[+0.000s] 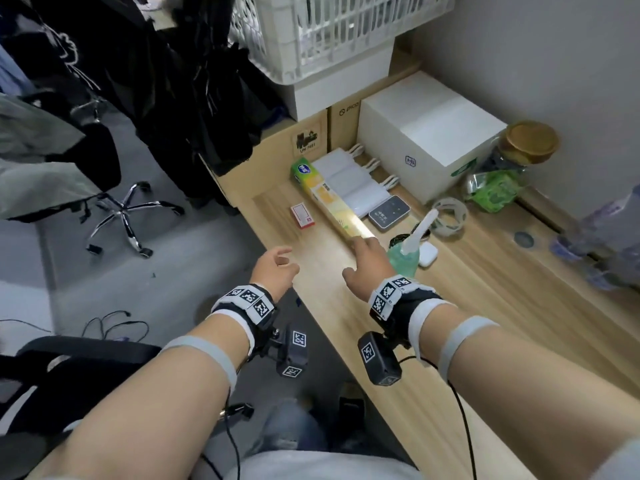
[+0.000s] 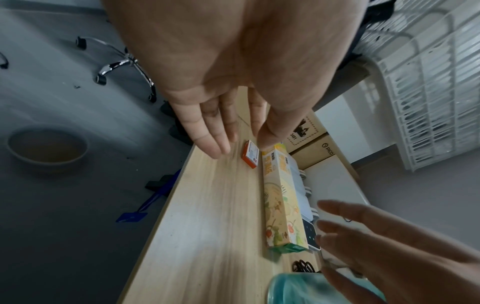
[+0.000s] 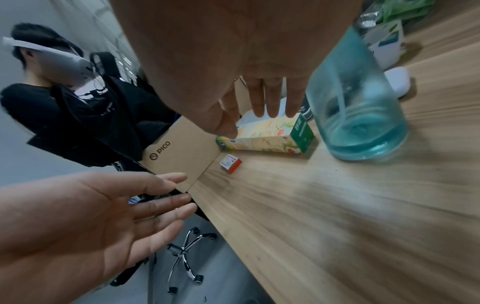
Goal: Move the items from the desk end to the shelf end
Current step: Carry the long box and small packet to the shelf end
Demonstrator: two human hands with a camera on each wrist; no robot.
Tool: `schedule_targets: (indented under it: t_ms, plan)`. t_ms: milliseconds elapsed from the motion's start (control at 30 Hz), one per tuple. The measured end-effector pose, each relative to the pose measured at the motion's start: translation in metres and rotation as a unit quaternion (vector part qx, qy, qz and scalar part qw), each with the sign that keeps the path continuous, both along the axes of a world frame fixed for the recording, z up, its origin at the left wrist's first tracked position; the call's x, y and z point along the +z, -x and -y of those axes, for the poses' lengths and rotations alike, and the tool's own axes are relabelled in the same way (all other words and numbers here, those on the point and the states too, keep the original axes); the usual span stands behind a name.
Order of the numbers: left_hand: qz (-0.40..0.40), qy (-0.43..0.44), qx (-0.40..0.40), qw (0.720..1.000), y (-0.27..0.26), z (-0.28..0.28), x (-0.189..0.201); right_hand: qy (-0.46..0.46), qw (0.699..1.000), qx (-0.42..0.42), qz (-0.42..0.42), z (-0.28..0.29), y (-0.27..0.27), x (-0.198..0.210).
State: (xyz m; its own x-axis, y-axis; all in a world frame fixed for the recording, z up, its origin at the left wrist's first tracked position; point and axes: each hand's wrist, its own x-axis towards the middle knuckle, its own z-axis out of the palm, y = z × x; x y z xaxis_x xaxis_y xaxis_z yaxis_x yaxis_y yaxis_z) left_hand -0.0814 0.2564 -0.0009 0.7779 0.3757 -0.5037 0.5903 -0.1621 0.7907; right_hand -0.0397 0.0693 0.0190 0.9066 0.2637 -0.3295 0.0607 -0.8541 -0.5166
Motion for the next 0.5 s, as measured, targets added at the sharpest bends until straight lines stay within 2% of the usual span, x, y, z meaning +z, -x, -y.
schedule_targets:
  t_ms: [267,400,500]
  plan:
    - [-0.048,0.002,-0.057,0.997,-0.074,-0.007,-0.050,0.083,0.994,-0.049,0.053,-0.034,-0.052,-0.032]
    - [-0.008,-0.062,-0.121,0.991,-0.117,-0.020,-0.069,0.099,0.992,-0.064,0.050,-0.043,-0.083,-0.053]
    - [0.002,-0.148,-0.159,0.976,-0.145,-0.027,-0.077,0.119,0.989,-0.086,0.028,-0.044,-0.093,-0.067]
